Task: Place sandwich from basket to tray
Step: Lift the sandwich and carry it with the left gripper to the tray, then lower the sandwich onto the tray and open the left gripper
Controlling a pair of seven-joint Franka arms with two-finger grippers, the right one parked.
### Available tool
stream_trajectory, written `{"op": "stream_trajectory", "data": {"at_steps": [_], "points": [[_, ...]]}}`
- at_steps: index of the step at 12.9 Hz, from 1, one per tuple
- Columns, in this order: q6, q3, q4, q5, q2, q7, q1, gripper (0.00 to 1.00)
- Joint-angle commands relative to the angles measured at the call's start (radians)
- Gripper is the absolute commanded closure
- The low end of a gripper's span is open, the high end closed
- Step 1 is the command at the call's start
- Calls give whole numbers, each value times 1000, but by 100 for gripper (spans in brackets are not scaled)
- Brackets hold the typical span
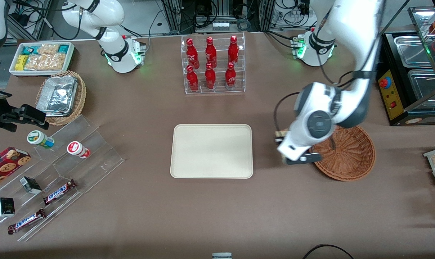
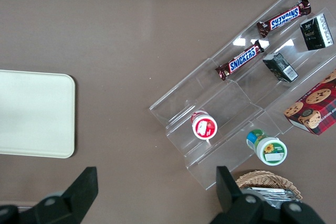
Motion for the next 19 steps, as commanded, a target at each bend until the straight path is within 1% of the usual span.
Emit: {"op": "stream_trajectory", "data": {"at_steps": [1, 3, 5, 7, 9, 11, 15, 17, 19], "points": [[-37, 17, 135, -29, 104, -32, -115, 71], [-31, 17, 210, -35, 171, -34, -152, 71], [-15, 6, 236, -35, 214, -19, -164, 71], [-11, -27, 281, -34, 272, -20, -166, 71], [9, -32, 308, -34, 312, -26, -166, 70], [73, -32, 312, -34, 343, -31, -184, 69], [98, -32, 312, -34, 371, -35, -189, 67], [135, -32, 310, -34, 386, -67, -186, 65], [147, -32, 310, -34, 391, -81, -187, 64]]}}
